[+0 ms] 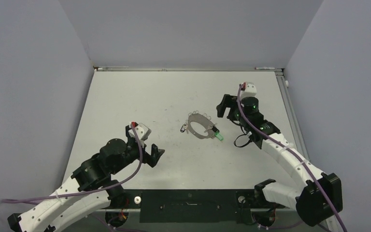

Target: Put the keys on the keyring

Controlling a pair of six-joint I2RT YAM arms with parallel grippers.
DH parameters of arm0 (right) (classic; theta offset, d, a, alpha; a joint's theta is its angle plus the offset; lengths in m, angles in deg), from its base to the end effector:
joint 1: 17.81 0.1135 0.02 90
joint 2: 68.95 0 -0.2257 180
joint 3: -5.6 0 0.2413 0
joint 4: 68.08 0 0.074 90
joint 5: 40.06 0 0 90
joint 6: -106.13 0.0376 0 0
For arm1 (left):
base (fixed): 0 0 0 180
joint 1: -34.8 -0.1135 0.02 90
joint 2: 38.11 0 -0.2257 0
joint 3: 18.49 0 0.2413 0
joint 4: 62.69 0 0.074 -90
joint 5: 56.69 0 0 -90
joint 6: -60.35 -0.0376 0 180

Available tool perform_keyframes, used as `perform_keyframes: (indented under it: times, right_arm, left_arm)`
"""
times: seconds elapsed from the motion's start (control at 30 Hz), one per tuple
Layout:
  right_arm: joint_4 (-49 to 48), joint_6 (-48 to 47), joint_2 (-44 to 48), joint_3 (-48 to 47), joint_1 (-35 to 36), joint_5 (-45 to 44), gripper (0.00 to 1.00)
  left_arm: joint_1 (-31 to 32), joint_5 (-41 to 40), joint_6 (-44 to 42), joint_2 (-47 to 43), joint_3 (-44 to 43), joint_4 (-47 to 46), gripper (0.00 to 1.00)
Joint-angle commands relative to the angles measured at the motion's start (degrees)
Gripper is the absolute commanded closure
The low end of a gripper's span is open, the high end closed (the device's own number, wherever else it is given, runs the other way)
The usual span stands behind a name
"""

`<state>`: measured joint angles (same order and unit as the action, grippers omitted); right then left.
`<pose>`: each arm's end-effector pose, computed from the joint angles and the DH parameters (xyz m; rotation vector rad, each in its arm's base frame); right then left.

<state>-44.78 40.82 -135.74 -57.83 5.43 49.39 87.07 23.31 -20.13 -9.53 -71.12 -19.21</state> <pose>0.2498 0.1069 0.2567 0.0324 2.0748 0.5108 0.0950 -0.1122 0.2829 0.5955 1.8513 -0.5595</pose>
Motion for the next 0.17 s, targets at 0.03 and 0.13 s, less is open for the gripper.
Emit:
perform_keyframes:
  times: [0.03, 0.13]
  right_arm:
    - [-8.4, -1.1, 6.2, 5.2, 0.0, -2.3, 0.15]
    - [-8.3, -0.6, 7.7, 5.9, 0.9, -4.7, 0.15]
  left_arm:
    - [-2.5, 3.5, 0.0, 0.1, 0.4, -4.2, 0.04]
    - [-2.8, 3.3, -0.4, 0.3, 0.7, -4.2, 0.04]
